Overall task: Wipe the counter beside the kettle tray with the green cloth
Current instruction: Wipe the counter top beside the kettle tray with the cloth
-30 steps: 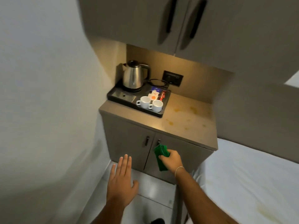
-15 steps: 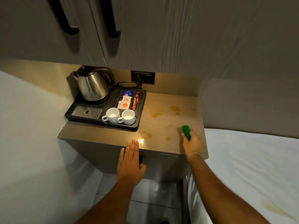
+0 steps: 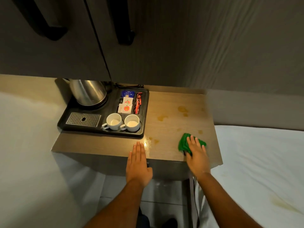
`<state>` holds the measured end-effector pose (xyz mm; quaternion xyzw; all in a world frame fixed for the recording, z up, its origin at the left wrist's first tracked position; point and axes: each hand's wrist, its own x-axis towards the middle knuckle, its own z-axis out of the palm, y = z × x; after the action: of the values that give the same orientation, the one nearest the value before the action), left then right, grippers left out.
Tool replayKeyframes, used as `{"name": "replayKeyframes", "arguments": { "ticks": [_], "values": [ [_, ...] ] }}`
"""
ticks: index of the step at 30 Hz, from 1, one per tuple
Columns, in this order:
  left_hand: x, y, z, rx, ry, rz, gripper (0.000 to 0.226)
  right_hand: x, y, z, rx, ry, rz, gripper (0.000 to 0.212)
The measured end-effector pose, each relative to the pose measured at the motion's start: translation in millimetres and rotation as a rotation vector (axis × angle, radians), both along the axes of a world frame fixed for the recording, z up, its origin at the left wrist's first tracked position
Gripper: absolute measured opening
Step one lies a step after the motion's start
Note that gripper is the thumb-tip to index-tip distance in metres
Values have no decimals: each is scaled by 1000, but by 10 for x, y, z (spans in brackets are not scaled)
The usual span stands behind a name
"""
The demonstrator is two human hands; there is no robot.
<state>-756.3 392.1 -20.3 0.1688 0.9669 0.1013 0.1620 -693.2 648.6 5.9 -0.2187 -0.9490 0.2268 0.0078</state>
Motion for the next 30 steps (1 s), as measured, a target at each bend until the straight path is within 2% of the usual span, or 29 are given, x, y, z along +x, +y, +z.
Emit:
{"name": "replayKeyframes", "arguments": {
  "ticks": [2,5,7,9,11,13,15,17,21,25,28,30],
  "values": [
    [-25,-3,2,-16,3,-1,110,-417,-240,55,-22,13,38,71],
    [-50,-25,62,-31,-1,28,112,-750,-774,64,-55,23,315,78],
    [-64,-111,88,-39,-12,53,110,-552,-975,-16,-45,12,500,81],
    [-92,-232,122,-77,-27,66,109,-159,-931,-90,-49,33,562,86],
    [-118,-300,132,-90,-49,69,110,209,-698,-146,-49,31,501,91],
    [-139,-306,134,-81,-59,57,109,252,-426,-123,-67,21,314,89],
    [-160,-267,144,-64,-71,49,108,-69,-265,-46,-38,4,141,80],
    [-160,-207,140,-48,-65,50,108,-540,-311,49,0,-11,57,73],
    [-99,-108,122,-58,-61,52,110,-1077,-764,92,-50,-18,161,78],
    [-102,-15,100,-61,-28,-1,108,-475,-951,-34,-36,-5,438,81],
    [-129,129,99,-32,-12,-58,108,59,-836,-157,-2,8,488,79],
    [-126,203,122,-34,-20,-101,107,82,-723,-174,35,21,483,81]
  ]
}}
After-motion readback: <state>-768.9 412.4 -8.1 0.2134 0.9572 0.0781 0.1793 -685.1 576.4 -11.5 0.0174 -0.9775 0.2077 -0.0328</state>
